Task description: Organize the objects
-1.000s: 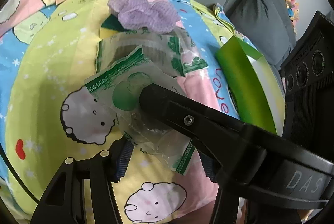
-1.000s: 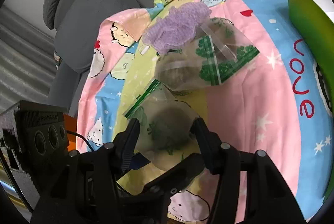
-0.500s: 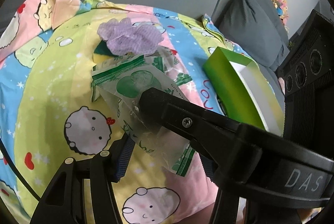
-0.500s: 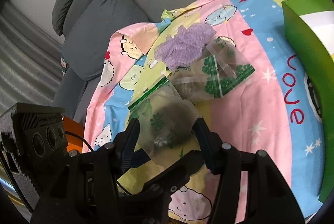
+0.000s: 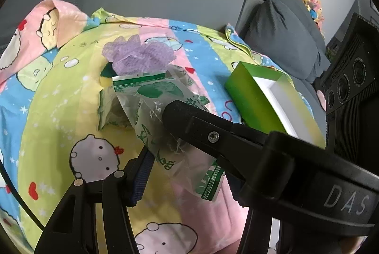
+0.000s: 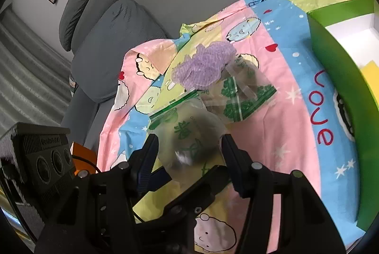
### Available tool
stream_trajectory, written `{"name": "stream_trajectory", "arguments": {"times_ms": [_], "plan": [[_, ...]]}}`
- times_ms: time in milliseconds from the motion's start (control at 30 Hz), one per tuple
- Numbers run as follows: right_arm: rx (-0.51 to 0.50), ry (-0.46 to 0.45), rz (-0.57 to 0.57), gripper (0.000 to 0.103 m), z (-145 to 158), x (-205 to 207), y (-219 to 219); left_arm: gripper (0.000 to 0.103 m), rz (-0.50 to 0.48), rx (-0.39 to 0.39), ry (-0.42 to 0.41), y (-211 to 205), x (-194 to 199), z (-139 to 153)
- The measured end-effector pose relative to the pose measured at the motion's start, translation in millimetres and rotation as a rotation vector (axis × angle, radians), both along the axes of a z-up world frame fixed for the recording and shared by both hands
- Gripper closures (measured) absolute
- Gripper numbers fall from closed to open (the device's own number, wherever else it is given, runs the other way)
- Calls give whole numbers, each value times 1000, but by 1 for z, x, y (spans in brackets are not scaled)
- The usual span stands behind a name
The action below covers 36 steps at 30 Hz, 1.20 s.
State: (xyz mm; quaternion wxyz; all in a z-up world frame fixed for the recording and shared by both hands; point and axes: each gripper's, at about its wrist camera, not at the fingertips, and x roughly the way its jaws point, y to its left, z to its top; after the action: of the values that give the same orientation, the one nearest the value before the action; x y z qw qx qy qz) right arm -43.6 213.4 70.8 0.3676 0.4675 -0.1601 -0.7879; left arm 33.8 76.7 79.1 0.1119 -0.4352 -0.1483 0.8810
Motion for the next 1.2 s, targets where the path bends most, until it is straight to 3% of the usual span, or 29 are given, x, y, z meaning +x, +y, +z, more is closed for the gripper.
{"name": "stream_trajectory", "arguments": {"times_ms": [1200], "plan": [[-25, 60, -100, 47, 14, -11, 46, 45, -103, -32, 69, 52, -17, 16]]}}
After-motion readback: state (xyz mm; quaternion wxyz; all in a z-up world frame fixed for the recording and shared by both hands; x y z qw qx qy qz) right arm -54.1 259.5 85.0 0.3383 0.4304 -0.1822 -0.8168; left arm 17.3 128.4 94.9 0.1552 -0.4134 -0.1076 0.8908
